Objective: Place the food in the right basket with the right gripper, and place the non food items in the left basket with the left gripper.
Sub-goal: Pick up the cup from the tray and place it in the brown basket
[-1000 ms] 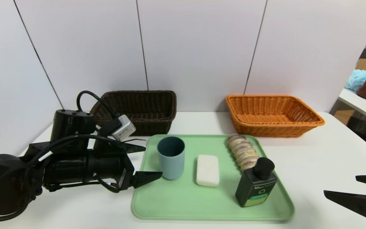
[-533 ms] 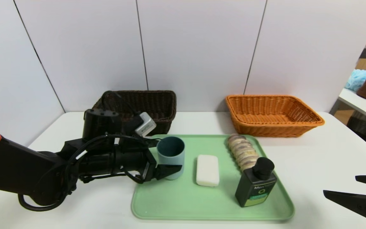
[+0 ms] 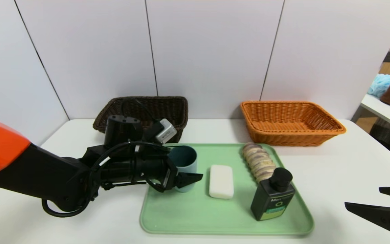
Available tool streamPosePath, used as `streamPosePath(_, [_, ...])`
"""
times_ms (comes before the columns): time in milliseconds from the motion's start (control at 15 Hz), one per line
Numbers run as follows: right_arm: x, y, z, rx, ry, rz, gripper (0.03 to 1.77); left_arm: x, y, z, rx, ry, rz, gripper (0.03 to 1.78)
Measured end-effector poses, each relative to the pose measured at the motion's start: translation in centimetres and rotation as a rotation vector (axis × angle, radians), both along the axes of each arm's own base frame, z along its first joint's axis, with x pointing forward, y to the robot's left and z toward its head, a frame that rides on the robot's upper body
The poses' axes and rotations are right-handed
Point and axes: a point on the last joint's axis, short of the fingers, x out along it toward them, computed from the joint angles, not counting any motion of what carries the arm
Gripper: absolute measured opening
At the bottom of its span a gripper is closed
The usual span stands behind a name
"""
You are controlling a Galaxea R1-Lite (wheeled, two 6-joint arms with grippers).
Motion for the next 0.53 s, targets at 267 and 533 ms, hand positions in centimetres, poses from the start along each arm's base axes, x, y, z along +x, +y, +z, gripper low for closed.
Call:
streamPosePath(267, [0.05, 0.0, 0.01, 0.0, -0.002, 0.0, 1.7, 0.09, -0.1, -0.34, 0.003, 0.013, 0.0, 1.55])
streamPosePath(533, [0.07, -0.01, -0.01, 0.0, -0.001, -0.001, 1.7, 0.22, -0.16, -0.36, -0.005, 0.006, 0.002, 1.16])
